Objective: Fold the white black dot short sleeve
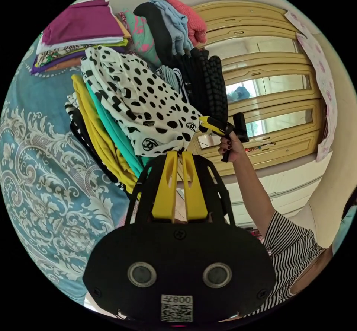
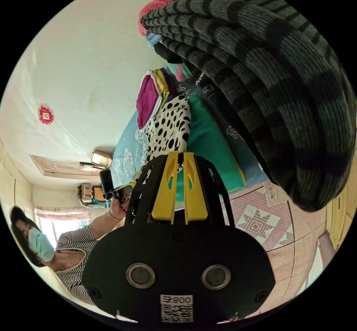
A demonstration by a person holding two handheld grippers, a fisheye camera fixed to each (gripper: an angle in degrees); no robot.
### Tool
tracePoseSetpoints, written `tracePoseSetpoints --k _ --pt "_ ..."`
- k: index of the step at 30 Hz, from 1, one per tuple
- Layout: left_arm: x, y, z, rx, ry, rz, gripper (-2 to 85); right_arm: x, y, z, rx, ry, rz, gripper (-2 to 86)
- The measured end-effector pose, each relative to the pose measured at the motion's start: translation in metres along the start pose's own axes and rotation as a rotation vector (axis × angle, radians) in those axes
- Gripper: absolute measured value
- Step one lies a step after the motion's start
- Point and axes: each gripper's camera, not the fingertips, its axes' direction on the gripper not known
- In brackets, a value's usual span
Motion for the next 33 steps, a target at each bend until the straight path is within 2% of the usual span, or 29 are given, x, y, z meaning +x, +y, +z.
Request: tracePoseSetpoints --k 5,11,21,27,31,33 --pt "0.038 -0.042 0.038 -0.074 -0.013 -0.002 2.6 0.012 -0.002 0.005 -0.06 0.139 -0.042 2.0" --pt "0.069 -0.086 0.071 -0.122 -0.037 -0.049 2.7 0.042 -0.009 0.031 -0.085 0.221 0.005 2.1" --pt "0.106 -0.127 0.094 -0.135 -0.017 -0.103 2.7 0.025 -0.014 0.064 -0.071 0.372 -0.025 2.3" --pt "0.135 -0.129 0.079 -0.099 0.011 -0.09 1.3 -0.01 -0.002 0.078 -0.012 0.535 -0.079 2.2" --pt "0.169 -0.134 0.059 -0.03 -0.016 0.002 0.5 -0.044 0.016 0.078 0.091 0.728 -0.085 0.8" --pt "0.185 -0.143 0.056 -0.006 -0.044 0.053 0.3 -0.061 0.025 0.081 0.126 0.691 -0.117 0.4"
